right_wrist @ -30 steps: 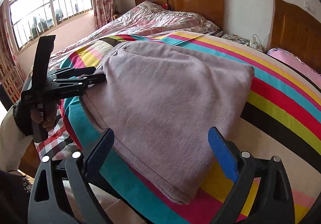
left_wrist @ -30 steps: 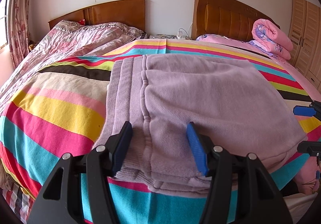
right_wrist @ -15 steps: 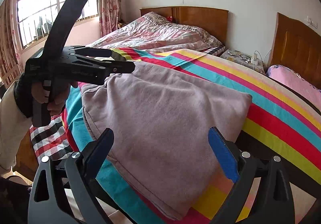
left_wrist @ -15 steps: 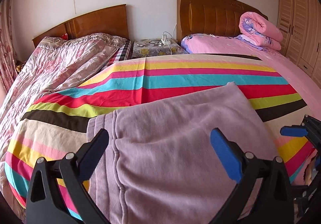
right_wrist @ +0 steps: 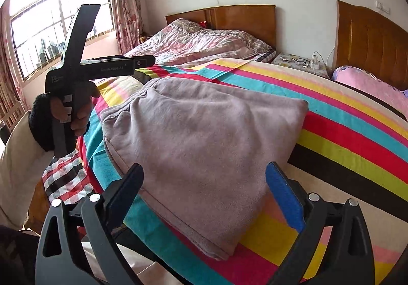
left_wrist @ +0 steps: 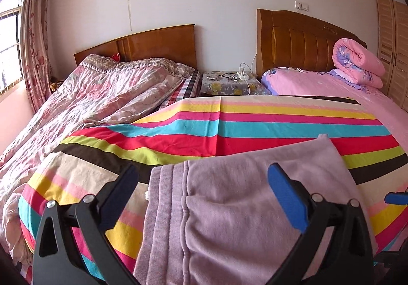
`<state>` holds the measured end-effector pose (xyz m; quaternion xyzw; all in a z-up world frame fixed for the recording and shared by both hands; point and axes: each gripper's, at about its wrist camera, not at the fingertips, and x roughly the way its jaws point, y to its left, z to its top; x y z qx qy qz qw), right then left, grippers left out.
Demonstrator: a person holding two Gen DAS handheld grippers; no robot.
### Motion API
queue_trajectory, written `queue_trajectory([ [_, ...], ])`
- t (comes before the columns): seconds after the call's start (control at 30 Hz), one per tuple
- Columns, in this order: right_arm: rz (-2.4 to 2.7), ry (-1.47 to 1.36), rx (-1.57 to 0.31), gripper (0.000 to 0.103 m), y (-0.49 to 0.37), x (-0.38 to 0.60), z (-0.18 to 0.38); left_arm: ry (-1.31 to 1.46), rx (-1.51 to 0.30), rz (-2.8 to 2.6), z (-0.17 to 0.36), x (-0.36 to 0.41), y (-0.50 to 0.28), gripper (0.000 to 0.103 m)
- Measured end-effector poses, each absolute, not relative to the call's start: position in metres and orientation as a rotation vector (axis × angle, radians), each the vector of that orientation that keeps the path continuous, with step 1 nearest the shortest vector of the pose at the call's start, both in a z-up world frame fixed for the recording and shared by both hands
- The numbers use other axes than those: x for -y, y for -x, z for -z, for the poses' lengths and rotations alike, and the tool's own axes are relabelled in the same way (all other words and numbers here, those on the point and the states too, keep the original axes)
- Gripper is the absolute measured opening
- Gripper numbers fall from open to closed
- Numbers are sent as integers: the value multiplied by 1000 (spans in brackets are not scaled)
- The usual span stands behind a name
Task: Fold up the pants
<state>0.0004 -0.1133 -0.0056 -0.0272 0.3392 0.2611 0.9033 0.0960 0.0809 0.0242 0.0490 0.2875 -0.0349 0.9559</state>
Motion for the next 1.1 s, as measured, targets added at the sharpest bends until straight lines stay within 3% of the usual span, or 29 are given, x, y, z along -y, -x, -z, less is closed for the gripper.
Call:
queue_trajectory([
  [0.13,-521,69,-714,93,6,108,10,-119,-614,54,-23,-64,-87,101],
  [0.33,-437,16,-593,96,52,120,-16,-54,-518,-21,-29,-60,19,102],
  [0.53,-294,-11,-519,98,98,122,-4,-31,-493,-123,-18,-58,76,102],
  [1.1,-204,-83,-474,98,105,146,-6,-49,-498,-94,-4,-40,79,102],
])
